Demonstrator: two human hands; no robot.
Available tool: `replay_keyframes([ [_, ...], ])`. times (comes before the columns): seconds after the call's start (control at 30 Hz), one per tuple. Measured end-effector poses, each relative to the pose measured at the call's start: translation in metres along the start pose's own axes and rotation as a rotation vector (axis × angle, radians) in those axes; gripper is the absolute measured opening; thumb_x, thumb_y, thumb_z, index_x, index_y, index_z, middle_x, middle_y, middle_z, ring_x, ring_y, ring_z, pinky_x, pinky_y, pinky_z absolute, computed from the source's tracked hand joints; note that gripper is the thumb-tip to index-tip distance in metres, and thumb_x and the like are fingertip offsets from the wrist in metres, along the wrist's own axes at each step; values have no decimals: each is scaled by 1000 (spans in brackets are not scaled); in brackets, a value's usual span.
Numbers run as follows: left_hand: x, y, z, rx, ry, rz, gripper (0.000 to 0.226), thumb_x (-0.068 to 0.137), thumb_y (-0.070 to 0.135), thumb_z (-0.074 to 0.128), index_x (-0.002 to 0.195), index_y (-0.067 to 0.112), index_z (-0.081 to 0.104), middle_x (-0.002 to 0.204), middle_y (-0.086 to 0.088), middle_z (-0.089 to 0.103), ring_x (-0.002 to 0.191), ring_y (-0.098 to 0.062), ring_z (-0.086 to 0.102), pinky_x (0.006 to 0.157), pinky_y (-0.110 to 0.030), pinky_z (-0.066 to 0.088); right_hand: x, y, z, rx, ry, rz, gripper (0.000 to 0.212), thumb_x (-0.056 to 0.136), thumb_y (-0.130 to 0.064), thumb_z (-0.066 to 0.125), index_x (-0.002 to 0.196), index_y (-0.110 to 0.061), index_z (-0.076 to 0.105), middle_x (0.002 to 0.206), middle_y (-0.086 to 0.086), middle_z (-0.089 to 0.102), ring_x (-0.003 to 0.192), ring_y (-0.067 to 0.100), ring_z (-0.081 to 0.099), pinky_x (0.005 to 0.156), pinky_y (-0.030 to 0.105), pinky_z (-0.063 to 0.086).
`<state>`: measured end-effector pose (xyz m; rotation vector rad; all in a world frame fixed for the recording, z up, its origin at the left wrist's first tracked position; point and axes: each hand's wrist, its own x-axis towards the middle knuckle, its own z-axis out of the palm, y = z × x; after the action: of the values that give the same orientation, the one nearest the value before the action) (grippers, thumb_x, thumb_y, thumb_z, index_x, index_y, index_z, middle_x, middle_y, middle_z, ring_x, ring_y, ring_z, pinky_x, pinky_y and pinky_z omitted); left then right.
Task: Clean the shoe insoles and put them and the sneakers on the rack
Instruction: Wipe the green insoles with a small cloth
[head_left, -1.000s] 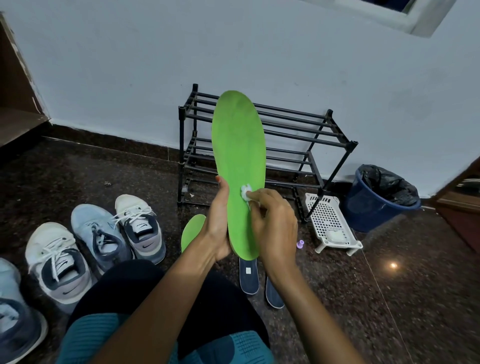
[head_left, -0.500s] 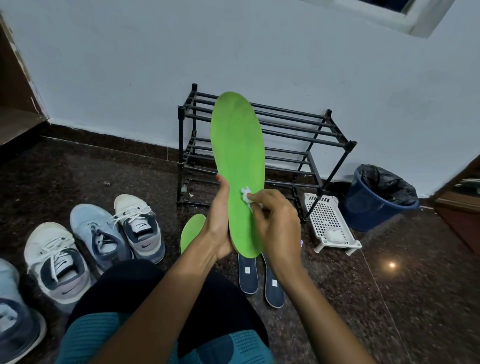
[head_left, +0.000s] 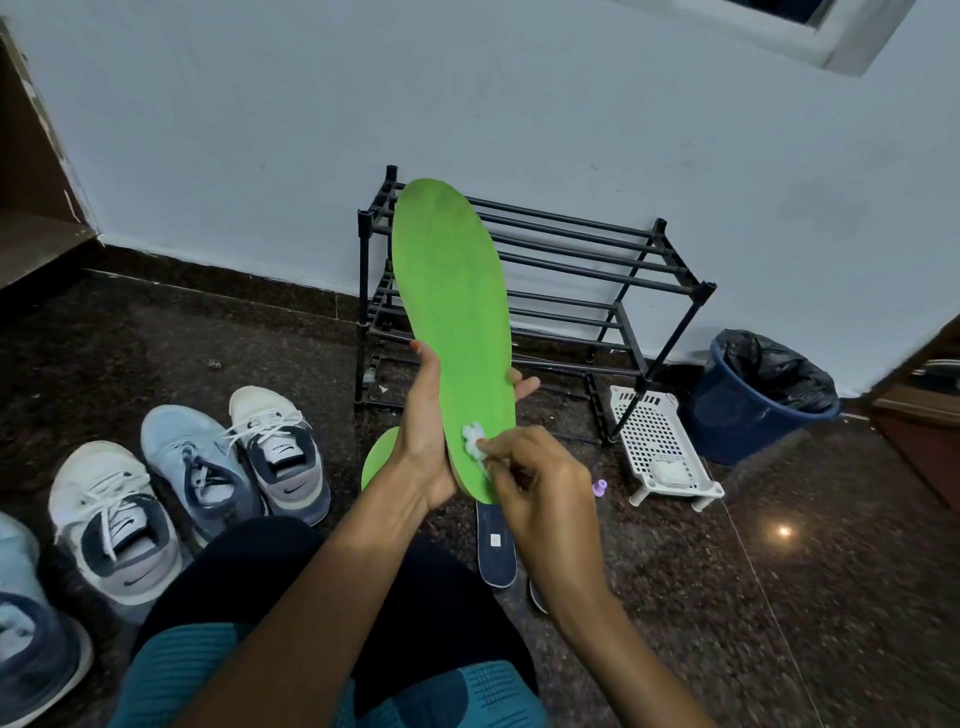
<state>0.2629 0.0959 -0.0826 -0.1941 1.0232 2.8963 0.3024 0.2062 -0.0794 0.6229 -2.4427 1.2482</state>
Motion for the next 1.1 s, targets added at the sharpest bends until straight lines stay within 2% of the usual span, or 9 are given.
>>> replay_keyframes([
  [0.13,-1,0,0,13,-15,-16,85,88,69,14,82,9,73,83,-12,71,100,-27,64,99,-50,42,5,3,4,-66,43,30,14,83,-3,61,91,-11,69,92,-4,64,80,21,60,64,43,51],
  [0.27,0,1,-1,-6,0,-4,80,87,70,15,100,8,64,87,-11,66,102,-27,65,97,-61,40,-5,-5,12,17,28,29,17,78,-7,58,86,-12,71,87,-7,65,77,16,61,66,35,50],
  [0.37,-1,1,1,-3,-4,-6,81,87,70,15,102,6,62,87,-11,65,103,-30,65,87,-58,47,-10,-10,11,37,20,1,18,76,-11,56,86,-14,71,86,-9,65,79,17,62,67,34,51],
  [0.47,-2,2,3,25,8,-16,81,88,69,15,100,5,62,88,-11,66,103,-31,65,91,-57,45,-5,-11,9,-37,13,-41,17,80,-15,55,88,-13,70,89,-6,65,81,20,61,68,32,50],
  [0.53,-4,0,5,77,18,-42,81,88,69,15,97,5,64,87,-12,70,96,-29,68,92,-48,48,6,-11,8,-111,51,-62,17,83,-15,55,89,-13,70,91,-4,66,81,20,59,66,27,45],
  [0.67,-7,-4,4,73,8,-31,68,92,62,23,99,9,65,89,-10,72,78,-19,71,67,-28,57,32,-10,10,-265,124,-59,12,85,-9,60,91,-12,70,94,-3,67,80,24,58,59,28,43],
  [0.83,-11,6,7,14,-34,29,71,79,61,38,116,5,61,120,-21,62,109,-31,60,91,-36,52,31,-11,12,-273,139,-76,14,83,-7,61,90,-14,70,97,-6,67,81,21,56,60,24,39],
  [1.0,-5,14,5,9,-5,103,72,81,64,31,113,7,62,102,-14,70,94,-25,67,80,-33,57,20,-11,12,-260,115,-118,15,80,-6,62,88,-16,70,94,-7,67,79,22,57,57,29,45],
  [1.1,-3,14,3,125,18,63,77,88,67,19,107,9,65,107,-10,70,95,-21,67,80,-31,57,21,-11,13,-330,121,-140,13,78,-7,65,86,-17,70,91,-8,66,77,21,57,50,26,41],
])
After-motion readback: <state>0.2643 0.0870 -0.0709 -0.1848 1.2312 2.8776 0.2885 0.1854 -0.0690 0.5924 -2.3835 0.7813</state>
